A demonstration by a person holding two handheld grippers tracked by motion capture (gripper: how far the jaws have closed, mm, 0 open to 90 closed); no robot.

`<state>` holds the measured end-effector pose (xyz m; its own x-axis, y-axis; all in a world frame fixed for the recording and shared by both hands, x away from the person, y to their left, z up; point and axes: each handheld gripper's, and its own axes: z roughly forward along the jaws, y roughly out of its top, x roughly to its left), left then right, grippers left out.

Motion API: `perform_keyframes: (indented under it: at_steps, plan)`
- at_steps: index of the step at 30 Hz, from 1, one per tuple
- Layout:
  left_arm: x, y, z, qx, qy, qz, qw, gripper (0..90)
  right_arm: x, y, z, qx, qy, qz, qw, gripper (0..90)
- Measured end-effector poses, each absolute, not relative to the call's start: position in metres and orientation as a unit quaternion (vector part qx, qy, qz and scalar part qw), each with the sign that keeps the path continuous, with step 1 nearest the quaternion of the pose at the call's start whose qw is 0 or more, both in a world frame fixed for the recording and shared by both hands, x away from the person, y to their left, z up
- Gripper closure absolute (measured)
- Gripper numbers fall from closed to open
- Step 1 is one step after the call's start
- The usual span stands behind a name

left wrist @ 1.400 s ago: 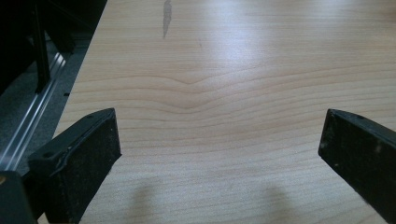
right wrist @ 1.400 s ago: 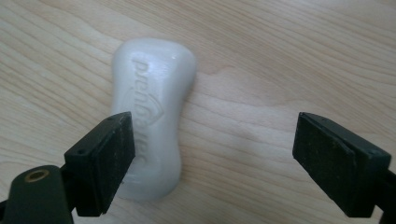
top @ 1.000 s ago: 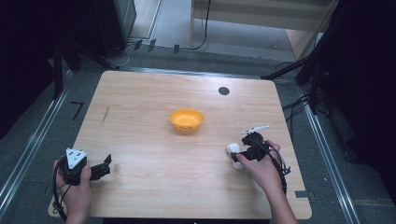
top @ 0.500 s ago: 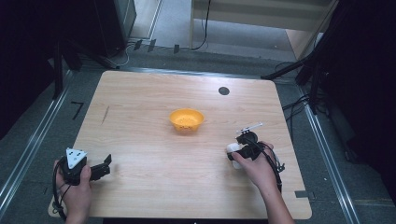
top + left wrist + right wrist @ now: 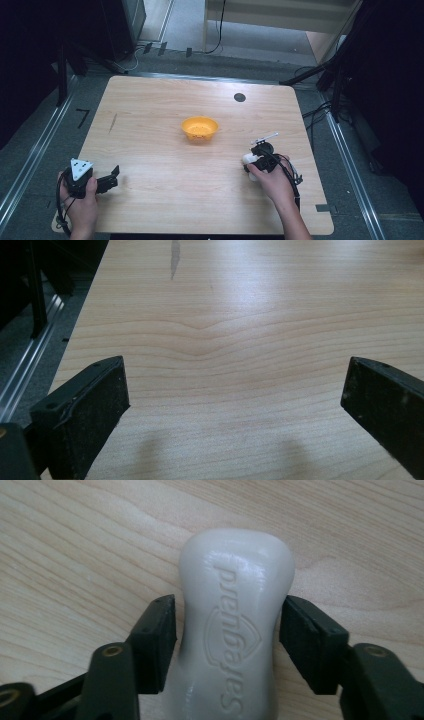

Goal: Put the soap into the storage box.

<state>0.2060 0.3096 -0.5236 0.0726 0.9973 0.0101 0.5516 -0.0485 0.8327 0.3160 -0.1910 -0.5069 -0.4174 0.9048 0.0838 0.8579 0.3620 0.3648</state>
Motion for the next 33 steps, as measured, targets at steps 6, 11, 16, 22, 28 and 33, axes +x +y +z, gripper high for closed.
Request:
perform_keyframes:
  at_steps: [6, 11, 16, 22, 28, 33]
  plan:
    - [0.206, 0.309, -0.524, 0.647, 0.599, 0.324, 0.344, 0.0, 0.315, -0.19, -0.51, 0.53, 0.827, 0.173, 0.066, 49.2]
    - [0.206, 0.31, -0.524, 0.647, 0.599, 0.323, 0.343, 0.0, 0.314, -0.188, -0.51, 0.518, 0.836, 0.164, 0.074, 50.4]
    - [0.206, 0.31, -0.524, 0.647, 0.599, 0.321, 0.345, 0.0, 0.314, -0.189, -0.51, 0.507, 0.844, 0.163, 0.07, 50.8]
    - [0.206, 0.31, -0.524, 0.648, 0.599, 0.32, 0.344, 0.0, 0.314, -0.194, -0.508, 0.47, 0.866, 0.163, 0.052, 51.0]
    - [0.206, 0.31, -0.524, 0.647, 0.599, 0.322, 0.344, 0.0, 0.315, -0.202, -0.498, 0.448, 0.87, 0.197, 0.061, 51.1]
    - [0.206, 0.31, -0.524, 0.648, 0.599, 0.321, 0.344, 0.0, 0.317, -0.203, -0.494, 0.425, 0.88, 0.201, 0.062, 51.1]
